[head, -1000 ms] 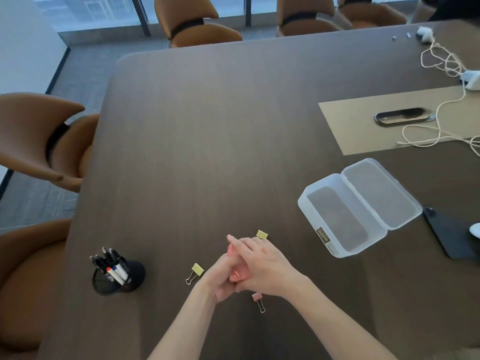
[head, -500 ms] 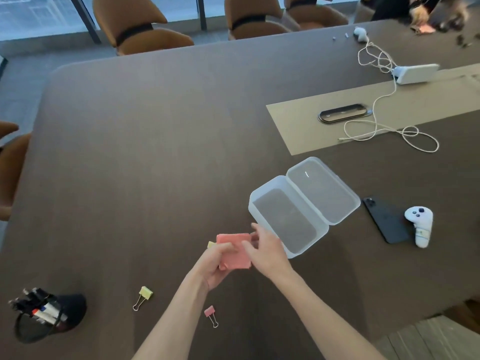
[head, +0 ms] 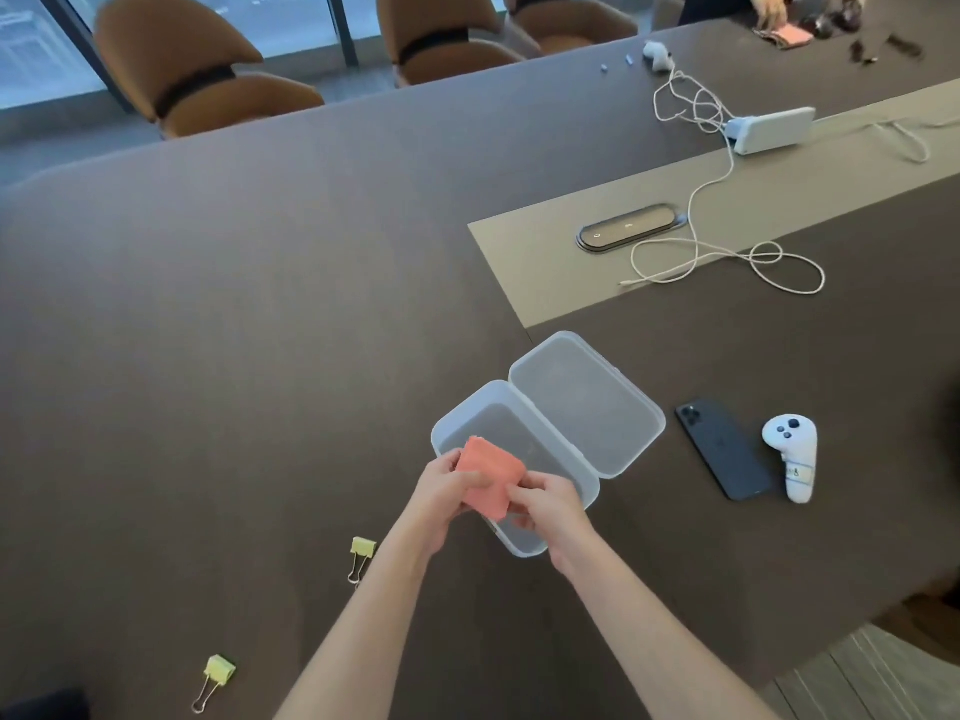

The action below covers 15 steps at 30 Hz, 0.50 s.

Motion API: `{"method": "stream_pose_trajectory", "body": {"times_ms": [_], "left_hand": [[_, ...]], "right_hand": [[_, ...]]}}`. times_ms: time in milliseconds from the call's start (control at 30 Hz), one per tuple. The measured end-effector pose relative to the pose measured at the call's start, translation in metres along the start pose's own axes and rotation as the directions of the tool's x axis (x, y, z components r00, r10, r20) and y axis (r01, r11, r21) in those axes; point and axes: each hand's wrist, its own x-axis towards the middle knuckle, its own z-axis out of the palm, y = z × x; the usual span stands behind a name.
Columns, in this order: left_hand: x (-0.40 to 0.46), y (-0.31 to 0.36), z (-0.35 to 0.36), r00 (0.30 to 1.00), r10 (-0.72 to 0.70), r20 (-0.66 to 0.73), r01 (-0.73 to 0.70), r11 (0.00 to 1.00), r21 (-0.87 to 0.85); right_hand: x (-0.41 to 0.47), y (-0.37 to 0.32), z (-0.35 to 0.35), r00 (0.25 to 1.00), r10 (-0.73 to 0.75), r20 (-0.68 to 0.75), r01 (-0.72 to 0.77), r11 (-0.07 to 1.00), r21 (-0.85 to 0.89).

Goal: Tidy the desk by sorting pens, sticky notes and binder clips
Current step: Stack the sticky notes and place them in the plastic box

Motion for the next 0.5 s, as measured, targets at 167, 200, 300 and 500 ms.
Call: {"method": "stream_pose_trajectory", "body": {"times_ms": [167, 200, 300, 500], "left_hand": [[0.020, 0.012, 0.010, 0.999, 0.000, -0.051, 0.005, 0.993, 0.116], [0.023, 0.012, 0.013, 0.997, -0.006, -0.079, 0.015, 0.994, 0.107], [0.031, 0.013, 0.021, 0.985, -0.061, -0.164, 0.071, 0.996, 0.056], [0.030, 0.011, 0.033, 0.980, 0.031, -0.195, 0.038, 0.939, 0.343]], "right_hand": [[0.037, 0.005, -0.005, 0.984, 0.163, -0.067, -0.142, 0.959, 0.244], [0.044, 0.004, -0.004, 0.969, 0.229, -0.094, -0.189, 0.928, 0.321], [0.068, 0.005, 0.000, 0.908, 0.397, -0.133, -0.286, 0.821, 0.495], [0.095, -0.004, 0.017, 0.876, 0.434, -0.209, -0.244, 0.773, 0.585]]}}
